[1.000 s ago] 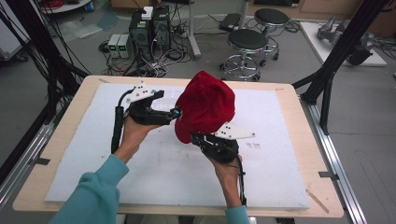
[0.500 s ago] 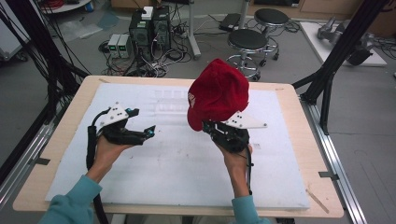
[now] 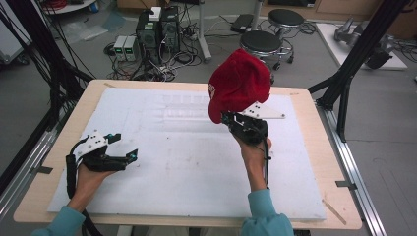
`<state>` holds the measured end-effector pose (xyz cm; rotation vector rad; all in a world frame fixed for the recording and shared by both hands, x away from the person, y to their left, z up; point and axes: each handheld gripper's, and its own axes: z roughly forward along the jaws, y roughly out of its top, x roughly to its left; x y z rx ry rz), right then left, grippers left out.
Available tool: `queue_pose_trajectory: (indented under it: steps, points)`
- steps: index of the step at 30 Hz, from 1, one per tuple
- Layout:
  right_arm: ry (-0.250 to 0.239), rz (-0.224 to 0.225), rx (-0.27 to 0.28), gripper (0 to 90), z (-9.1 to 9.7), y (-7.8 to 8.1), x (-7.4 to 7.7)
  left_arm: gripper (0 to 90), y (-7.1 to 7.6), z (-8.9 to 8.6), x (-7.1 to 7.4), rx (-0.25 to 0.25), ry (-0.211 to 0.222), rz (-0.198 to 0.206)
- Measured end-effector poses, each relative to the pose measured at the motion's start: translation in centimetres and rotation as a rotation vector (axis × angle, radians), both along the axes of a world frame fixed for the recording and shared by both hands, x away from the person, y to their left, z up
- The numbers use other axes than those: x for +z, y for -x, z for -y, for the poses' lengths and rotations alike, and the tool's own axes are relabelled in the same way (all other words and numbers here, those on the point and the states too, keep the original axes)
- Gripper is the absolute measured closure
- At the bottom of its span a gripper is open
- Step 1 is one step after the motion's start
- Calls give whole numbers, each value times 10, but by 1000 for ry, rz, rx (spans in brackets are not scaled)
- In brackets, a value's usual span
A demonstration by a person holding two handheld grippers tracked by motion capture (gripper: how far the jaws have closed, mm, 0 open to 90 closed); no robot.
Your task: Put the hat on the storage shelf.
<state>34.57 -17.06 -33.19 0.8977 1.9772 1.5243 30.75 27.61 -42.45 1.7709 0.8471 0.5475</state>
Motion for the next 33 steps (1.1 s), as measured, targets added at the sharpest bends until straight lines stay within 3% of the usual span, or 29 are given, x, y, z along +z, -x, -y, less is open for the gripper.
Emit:
queue_pose_trajectory:
  steps: [1,4,9,11,22,33]
  points:
    - [5,-2,-3,860,0,-3,0,107,1,-1,0,4,6,1]
    - [19,-4,-9,860,-1,-11,1,107,9,-4,-6,17,-1,67]
    - [37,-13,-24,860,-1,-25,4,108,18,-12,-23,45,27,44]
    - [49,-11,-28,860,-1,-30,4,108,22,-14,-22,52,39,82]
    - [50,-34,-38,861,-2,-55,-2,112,27,-14,-24,64,46,121]
    - [76,-48,-37,861,-5,-76,-11,112,27,-15,-24,67,53,119]
